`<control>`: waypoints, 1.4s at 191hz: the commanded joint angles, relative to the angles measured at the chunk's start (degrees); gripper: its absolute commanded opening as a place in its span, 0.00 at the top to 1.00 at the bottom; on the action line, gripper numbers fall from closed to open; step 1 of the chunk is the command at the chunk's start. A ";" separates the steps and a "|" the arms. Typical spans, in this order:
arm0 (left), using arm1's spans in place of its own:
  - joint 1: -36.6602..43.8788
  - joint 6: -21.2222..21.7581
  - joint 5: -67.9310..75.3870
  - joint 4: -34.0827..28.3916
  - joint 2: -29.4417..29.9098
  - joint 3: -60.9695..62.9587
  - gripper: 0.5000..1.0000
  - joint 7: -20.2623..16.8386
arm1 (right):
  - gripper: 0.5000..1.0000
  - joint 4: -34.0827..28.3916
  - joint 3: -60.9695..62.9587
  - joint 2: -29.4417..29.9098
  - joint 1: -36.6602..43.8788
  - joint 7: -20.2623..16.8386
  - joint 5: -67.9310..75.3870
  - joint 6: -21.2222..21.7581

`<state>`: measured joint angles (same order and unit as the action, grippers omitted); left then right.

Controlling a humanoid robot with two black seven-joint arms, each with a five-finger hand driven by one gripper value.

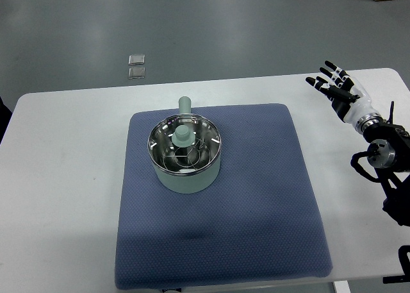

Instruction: Open lid and place right of pot

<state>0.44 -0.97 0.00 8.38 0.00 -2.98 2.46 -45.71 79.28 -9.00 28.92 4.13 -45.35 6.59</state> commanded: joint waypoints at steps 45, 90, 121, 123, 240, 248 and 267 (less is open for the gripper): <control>0.18 0.00 0.09 -0.12 0.00 0.08 0.00 0.00 | 0.15 0.00 0.09 -0.14 0.00 0.00 -0.01 0.00; 0.09 0.00 0.09 -0.12 0.00 0.08 0.00 0.00 | 0.15 0.09 0.09 -0.31 0.00 0.00 -0.01 0.00; 0.09 0.00 0.09 -0.12 0.00 0.08 0.00 0.00 | 0.15 -0.08 0.18 -0.31 0.00 0.00 0.08 0.18; 0.09 0.00 0.09 -0.12 0.00 -0.01 0.00 0.00 | 0.15 -0.08 0.18 -0.40 0.09 0.00 0.08 0.18; 0.09 0.00 0.09 -0.12 0.00 -0.01 0.00 0.00 | 0.15 -0.08 0.27 -0.67 0.79 0.00 0.26 2.29; 0.09 0.00 0.09 -0.12 0.00 -0.01 0.00 0.00 | 0.15 -0.08 0.27 -0.67 0.79 0.00 0.26 2.29; 0.09 0.00 0.09 -0.12 0.00 -0.01 0.00 0.00 | 0.15 -0.08 0.27 -0.75 0.79 0.00 0.26 2.37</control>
<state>0.53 -0.97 0.08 8.26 0.00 -2.99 2.46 -45.80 79.54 -9.69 29.70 4.13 -45.09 8.90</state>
